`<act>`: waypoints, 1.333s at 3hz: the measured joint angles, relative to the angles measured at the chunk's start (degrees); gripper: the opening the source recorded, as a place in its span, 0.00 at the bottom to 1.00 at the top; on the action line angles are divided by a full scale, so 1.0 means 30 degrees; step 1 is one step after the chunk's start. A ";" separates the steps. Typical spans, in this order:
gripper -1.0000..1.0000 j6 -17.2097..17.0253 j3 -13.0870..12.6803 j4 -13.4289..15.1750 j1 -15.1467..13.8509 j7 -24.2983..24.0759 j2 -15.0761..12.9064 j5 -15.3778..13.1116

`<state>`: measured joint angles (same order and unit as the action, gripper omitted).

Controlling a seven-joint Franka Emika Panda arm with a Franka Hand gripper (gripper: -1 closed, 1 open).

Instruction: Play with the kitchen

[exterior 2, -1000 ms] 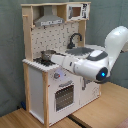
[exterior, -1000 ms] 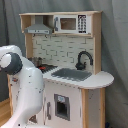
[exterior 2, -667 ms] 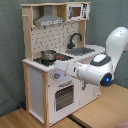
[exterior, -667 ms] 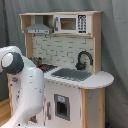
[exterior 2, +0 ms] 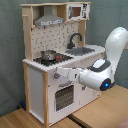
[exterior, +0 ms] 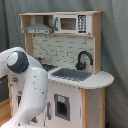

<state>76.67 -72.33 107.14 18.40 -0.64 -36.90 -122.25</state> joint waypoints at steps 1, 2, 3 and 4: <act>1.00 -0.1436 -0.0356 0.1106 -0.0869 -0.0395 -0.0004 0.0019; 1.00 -0.2520 -0.0356 0.1995 -0.0825 -0.1994 -0.0168 0.0233; 1.00 -0.3197 -0.0317 0.2417 -0.0719 -0.4202 -0.0442 0.0195; 1.00 -0.3357 -0.0227 0.2445 -0.0600 -0.6339 -0.0593 0.0014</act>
<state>66.60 -73.01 114.48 16.60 -19.66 -38.68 -122.20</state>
